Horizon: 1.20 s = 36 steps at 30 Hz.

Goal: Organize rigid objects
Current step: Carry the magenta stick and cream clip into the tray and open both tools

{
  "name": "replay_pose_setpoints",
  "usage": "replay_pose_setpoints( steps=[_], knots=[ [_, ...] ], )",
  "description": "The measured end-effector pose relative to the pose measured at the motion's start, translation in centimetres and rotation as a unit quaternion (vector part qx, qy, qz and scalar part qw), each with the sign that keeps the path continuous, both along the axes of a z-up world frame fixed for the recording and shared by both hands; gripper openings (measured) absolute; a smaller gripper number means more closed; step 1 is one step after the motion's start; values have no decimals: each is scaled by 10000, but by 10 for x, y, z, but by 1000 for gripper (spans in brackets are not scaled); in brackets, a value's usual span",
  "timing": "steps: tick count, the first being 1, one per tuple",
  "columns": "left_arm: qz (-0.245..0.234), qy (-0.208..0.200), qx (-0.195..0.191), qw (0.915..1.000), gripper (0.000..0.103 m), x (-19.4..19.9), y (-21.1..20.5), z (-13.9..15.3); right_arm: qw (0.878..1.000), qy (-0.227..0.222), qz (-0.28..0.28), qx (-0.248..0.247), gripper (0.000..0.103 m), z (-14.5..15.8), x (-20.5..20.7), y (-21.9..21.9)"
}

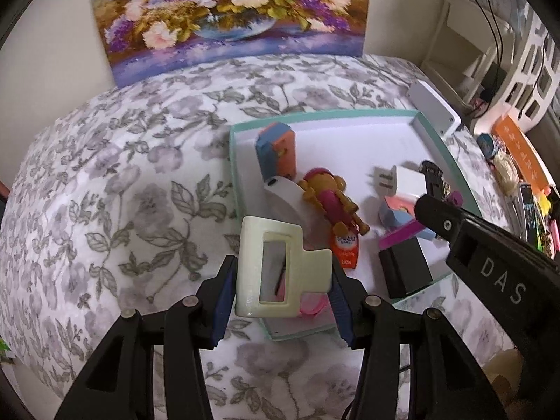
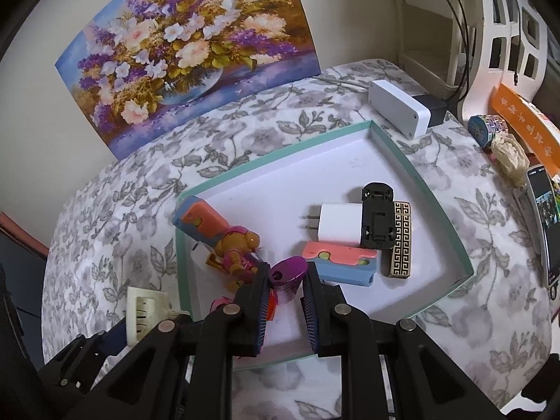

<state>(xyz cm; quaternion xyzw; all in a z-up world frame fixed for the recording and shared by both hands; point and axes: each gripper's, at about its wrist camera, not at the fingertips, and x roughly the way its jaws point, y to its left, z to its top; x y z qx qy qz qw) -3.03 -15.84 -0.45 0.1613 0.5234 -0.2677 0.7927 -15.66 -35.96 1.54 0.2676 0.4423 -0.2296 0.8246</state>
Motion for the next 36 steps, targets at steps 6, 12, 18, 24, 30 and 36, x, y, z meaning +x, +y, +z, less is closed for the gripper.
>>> replay_pose_setpoints(
  steps=[6, 12, 18, 24, 30, 36],
  knots=[
    [-40, 48, 51, 10000, 52, 0, -4, -6, 9998, 162, 112, -28, 21, -7, 6, 1],
    [-102, 90, 94, 9999, 52, 1, -7, -12, 9994, 334, 120, 8, 21, -17, 10, 1],
    [-147, 88, 146, 9997, 52, 1, -9, -15, 9992, 391, 70, 43, 21, -23, 12, -2],
    [-208, 106, 154, 9996, 52, 0, -11, -16, 9990, 436, 69, 29, 21, -25, 15, -3],
    [-137, 127, 132, 9997, 52, 2, -9, -15, 9991, 411, 22, 40, 22, -26, 15, -4],
    [95, 128, 80, 9998, 52, 9, -1, -13, 9992, 389, -24, 88, 22, -27, 15, -5]
  ],
)
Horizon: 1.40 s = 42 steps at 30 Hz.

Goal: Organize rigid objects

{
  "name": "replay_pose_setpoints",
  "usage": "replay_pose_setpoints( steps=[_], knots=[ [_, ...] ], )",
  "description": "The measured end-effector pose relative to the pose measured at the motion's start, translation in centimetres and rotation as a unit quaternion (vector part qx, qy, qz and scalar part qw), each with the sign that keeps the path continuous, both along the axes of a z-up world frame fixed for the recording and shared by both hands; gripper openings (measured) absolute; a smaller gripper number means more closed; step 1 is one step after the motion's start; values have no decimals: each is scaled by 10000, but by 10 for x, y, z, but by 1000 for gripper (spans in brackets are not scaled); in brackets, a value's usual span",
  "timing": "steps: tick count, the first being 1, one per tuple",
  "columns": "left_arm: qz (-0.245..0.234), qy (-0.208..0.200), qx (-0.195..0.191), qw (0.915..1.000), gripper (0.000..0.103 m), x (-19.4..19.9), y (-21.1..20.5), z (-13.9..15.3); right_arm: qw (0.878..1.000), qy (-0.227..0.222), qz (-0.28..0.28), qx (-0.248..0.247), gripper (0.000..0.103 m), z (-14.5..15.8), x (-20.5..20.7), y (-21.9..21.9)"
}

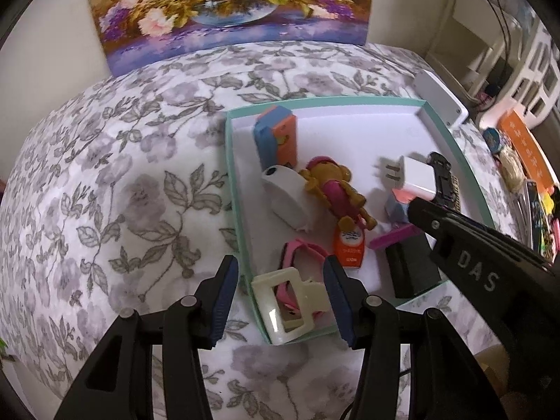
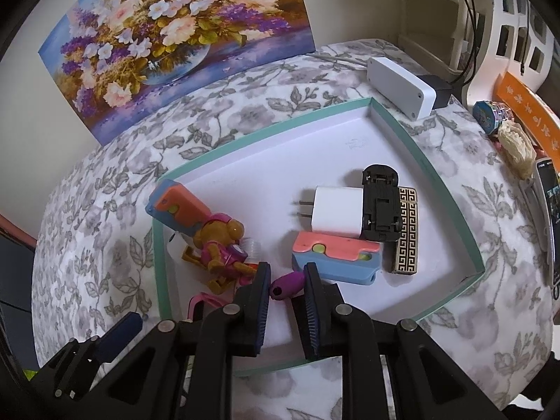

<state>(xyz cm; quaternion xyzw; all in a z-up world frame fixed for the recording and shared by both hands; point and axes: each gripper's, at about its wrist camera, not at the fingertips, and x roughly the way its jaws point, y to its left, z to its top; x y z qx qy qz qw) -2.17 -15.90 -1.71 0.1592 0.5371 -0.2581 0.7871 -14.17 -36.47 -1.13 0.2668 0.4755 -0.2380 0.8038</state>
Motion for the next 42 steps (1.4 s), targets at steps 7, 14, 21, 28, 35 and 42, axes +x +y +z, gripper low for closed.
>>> replay_pose_setpoints(
  steps=[7, 14, 21, 28, 35, 42],
  knots=[
    [435, 17, -115, 9990, 52, 15, 17, 3, 10000, -15, 4, 24, 21, 0, 0, -1],
    [959, 148, -30, 9953, 61, 32, 37, -3, 10000, 65, 7, 13, 42, -3, 1, 0],
    [1332, 268, 243, 9904, 69, 49, 55, -17, 9999, 136, 58, -26, 61, -6, 3, 2],
    [1622, 257, 441, 9854, 84, 59, 70, -29, 9994, 287, 205, -73, 69, -11, 8, 6],
    [1719, 283, 514, 9834, 88, 64, 78, -36, 9988, 374, 283, -149, 79, -13, 9, 10],
    [1785, 160, 601, 9820, 100, 63, 86, -34, 9981, 456, 343, -221, 100, -15, 8, 16]
  ],
)
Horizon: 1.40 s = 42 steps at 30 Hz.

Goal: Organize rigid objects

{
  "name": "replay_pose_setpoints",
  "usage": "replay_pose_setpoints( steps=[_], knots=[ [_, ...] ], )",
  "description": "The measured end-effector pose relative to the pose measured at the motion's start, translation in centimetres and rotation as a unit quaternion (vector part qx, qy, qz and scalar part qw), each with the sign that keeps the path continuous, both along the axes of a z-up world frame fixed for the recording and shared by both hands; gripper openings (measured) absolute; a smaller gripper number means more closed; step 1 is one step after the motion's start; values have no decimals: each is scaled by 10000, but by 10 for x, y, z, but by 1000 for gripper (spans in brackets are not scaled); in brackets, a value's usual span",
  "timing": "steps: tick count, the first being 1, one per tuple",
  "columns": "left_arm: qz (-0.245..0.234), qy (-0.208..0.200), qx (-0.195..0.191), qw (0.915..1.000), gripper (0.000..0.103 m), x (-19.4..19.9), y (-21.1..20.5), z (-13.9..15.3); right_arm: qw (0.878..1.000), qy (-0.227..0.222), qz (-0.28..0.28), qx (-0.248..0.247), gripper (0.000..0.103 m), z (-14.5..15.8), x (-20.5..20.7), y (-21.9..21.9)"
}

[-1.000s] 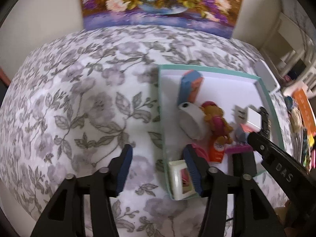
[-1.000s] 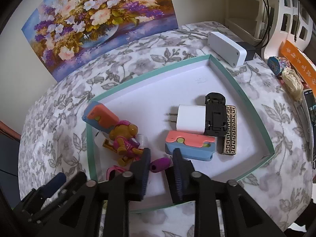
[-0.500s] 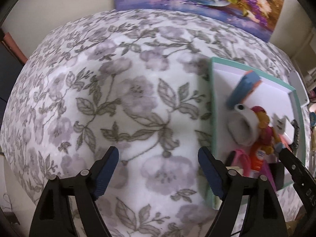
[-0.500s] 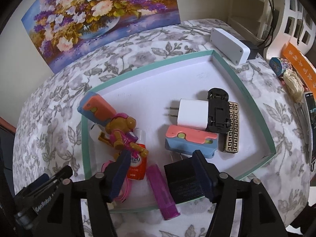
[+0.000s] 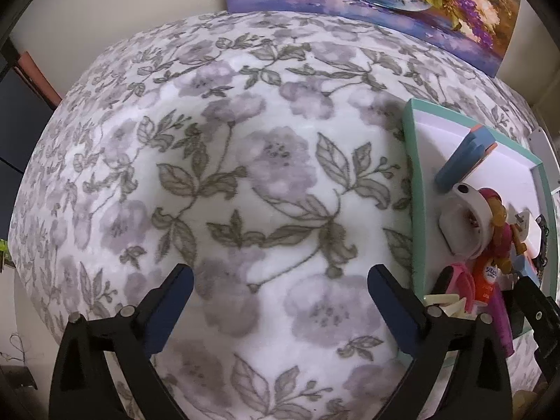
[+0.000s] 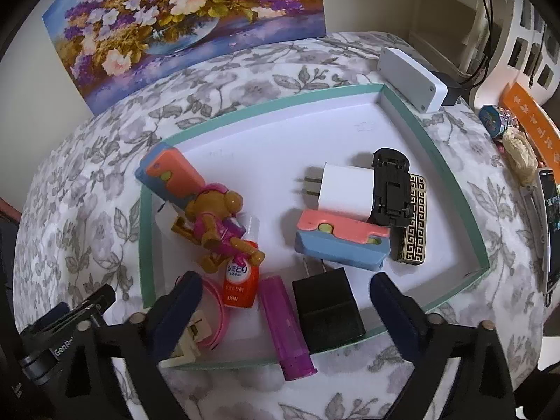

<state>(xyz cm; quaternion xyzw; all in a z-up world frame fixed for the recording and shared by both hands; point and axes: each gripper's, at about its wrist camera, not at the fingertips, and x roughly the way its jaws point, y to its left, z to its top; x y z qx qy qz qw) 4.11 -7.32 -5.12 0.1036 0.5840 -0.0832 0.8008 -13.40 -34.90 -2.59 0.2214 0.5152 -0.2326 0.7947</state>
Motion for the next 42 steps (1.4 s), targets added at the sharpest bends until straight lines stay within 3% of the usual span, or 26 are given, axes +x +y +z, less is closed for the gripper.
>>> replay_pose_setpoints(
  steps=[8, 14, 23, 30, 42],
  knots=[
    [-78, -89, 72, 9999, 100, -6, 12, 9, 9997, 37, 153, -179, 103, 2, -4, 15],
    [-105, -131, -97, 9998, 100, -13, 24, 19, 9993, 31, 242, -296, 103, 6, -11, 26],
    [-131, -525, -131, 9984, 100, -23, 37, 42, 9992, -71, 243, -295, 103, 13, -28, 34],
    [-158, -965, 103, 9952, 100, -34, 41, 57, 9990, -155, 163, -385, 103, 21, -39, 39],
    [-261, -977, 138, 9948, 100, -44, 43, 64, 9976, -331, 178, -584, 103, 35, -47, 49]
  ],
)
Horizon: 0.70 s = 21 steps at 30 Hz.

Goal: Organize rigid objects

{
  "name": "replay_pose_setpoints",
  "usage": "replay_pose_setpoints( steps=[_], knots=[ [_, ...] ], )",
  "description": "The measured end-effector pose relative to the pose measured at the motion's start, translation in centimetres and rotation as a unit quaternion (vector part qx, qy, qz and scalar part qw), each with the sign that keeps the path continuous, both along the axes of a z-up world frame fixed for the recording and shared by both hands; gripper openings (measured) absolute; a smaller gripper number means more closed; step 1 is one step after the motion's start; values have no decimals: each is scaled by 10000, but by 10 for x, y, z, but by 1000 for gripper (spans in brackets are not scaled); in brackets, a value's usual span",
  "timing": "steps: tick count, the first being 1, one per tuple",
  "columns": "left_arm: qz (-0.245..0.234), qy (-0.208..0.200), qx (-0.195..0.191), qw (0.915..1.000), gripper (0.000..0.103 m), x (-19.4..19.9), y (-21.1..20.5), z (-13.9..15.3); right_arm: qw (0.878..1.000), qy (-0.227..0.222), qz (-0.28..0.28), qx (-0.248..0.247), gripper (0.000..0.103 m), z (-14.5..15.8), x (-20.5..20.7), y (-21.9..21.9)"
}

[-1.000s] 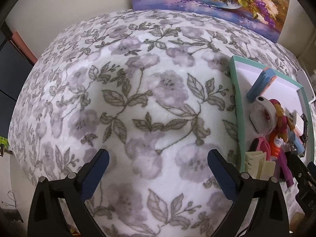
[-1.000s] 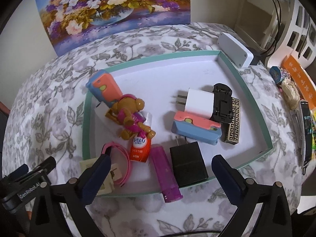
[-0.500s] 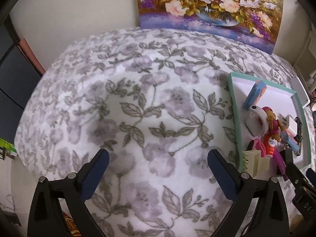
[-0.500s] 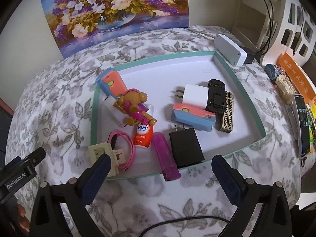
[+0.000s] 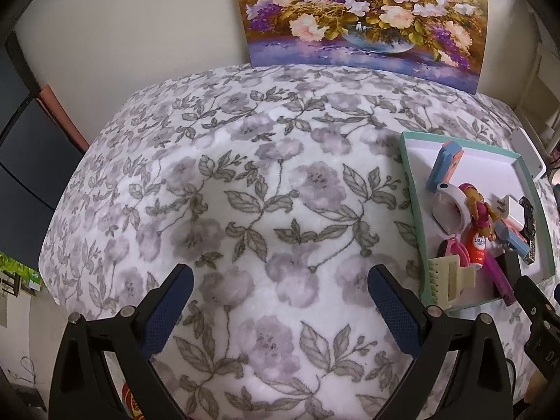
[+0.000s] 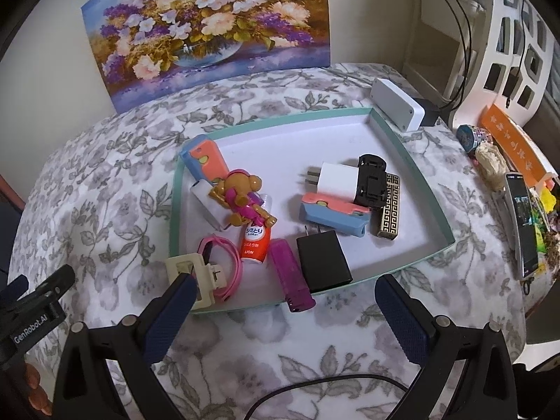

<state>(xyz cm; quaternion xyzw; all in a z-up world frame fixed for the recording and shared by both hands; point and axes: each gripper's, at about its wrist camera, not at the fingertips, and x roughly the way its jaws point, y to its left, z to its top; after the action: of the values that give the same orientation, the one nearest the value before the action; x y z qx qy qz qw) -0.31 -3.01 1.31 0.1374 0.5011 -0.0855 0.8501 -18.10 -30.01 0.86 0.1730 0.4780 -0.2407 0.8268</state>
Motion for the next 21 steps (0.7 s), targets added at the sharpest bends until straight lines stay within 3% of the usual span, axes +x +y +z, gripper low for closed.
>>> replay_pose_setpoints(
  steps=[21],
  knots=[
    [91, 489, -53, 9987, 100, 9, 9, -11, 9996, -126, 195, -142, 103, 9, 4, 11]
  ],
)
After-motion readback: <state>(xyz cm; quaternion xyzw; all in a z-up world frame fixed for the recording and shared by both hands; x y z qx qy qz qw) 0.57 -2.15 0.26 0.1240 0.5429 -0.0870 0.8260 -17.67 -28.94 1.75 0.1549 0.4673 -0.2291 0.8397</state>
